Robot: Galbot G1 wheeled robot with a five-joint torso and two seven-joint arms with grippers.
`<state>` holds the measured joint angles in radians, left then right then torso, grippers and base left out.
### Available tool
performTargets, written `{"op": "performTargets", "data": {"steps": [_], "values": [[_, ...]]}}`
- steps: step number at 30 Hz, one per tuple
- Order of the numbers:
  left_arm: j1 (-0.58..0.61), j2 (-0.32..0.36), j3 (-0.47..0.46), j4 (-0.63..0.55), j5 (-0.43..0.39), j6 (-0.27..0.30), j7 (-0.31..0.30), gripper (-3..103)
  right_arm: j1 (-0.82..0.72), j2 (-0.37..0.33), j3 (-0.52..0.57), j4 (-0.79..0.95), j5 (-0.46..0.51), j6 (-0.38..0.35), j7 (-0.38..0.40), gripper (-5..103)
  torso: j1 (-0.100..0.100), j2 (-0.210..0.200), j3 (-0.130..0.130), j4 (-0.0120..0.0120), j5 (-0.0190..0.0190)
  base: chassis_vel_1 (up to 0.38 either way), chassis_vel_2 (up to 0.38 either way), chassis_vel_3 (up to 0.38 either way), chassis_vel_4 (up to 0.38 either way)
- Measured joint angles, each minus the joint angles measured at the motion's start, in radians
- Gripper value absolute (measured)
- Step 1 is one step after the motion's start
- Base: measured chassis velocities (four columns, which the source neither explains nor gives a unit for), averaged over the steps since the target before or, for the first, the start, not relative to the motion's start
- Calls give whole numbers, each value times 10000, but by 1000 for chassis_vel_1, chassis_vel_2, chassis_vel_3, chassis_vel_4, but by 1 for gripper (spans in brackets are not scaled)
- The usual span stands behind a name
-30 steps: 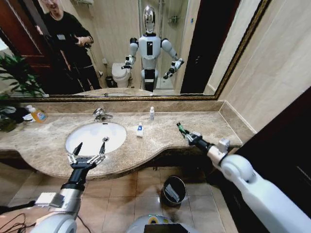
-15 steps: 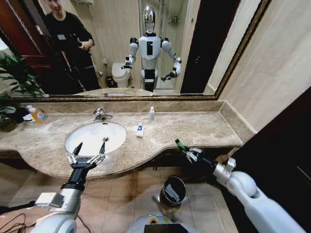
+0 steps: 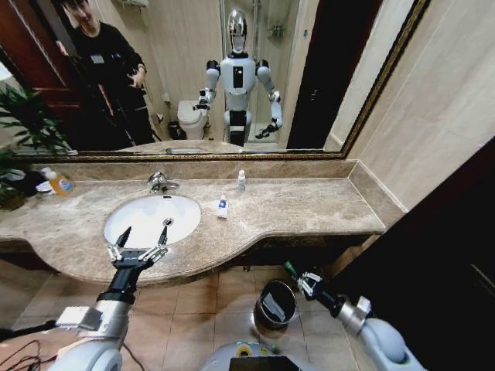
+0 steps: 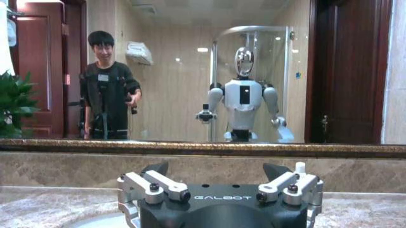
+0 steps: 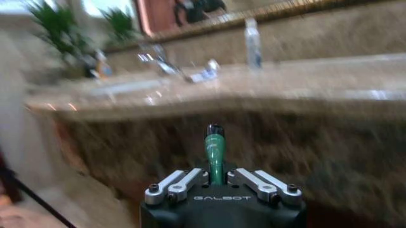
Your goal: Pick up the trash from the sink and place it in the trash bin.
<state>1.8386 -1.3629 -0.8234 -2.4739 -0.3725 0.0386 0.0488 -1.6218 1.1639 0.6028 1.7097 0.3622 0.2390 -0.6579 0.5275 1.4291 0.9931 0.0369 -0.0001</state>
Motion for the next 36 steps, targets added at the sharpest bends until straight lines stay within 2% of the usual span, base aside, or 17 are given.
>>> {"op": "performTargets", "data": {"steps": [1, 2, 4, 5, 8, 9, 13, 18, 22, 36], "values": [[0, 0, 0, 0, 0, 0, 0, 100, 43, 148, -96, -202, -312, 84, 426, 10, 0, 0, 0, 0, 0, 0, 0, 0, 0], [0, 0, 0, 0, 0, 0, 0, 100, 43, 148, -96, -202, -312, 84, 426, 10, 0, 0, 0, 0, 0, 0, 0, 0, 0], [0, 0, 0, 0, 0, 0, 0, 100, 165, 593, -318, -697, -1036, 227, 1681, 10, 0, 0, 0, -1, -1, 0, 0, 0, 0], [0, 0, 0, 0, 0, 0, 0, 100, 165, 593, -318, -697, -1036, 227, 1681, 10, 0, 0, 0, -1, -1, 0, 0, 0, 0], [0, 0, 0, 0, 0, 0, 0, 100, 422, 1080, -507, -1329, -1989, 589, 2779, 10, 0, 0, 0, 0, 1, 0, 0, 0, 0], [0, 0, 0, 0, 0, 0, 0, 100, 422, 1080, -507, -1329, -1989, 589, 2779, 10, 0, 0, 0, 0, 1, 0, 0, 0, 0], [0, 0, 0, 0, 0, 0, 0, 100, 857, 1507, -681, -2170, -3100, 762, 3526, 10, 0, 0, 0, 0, 0, 0, 0, 0, 0], [0, 0, 0, 0, 0, 0, 0, 100, 1159, 1834, -663, -2855, -3887, 813, 3655, 10, 0, 0, 0, 1, -1, 0, 0, 0, 0], [0, 0, 0, 0, 0, 0, 0, 100, 1443, 2253, -547, -3720, -4631, 1172, 3783, 10, 0, 0, 0, 0, 1, 0, 0, 0, 0], [0, 0, 0, 0, 0, 0, 0, 100, 2033, 2592, -372, -5045, -4851, 1561, 4058, 10, 0, 0, 0, 0, 0, 0, 0, 0, 0]]}}
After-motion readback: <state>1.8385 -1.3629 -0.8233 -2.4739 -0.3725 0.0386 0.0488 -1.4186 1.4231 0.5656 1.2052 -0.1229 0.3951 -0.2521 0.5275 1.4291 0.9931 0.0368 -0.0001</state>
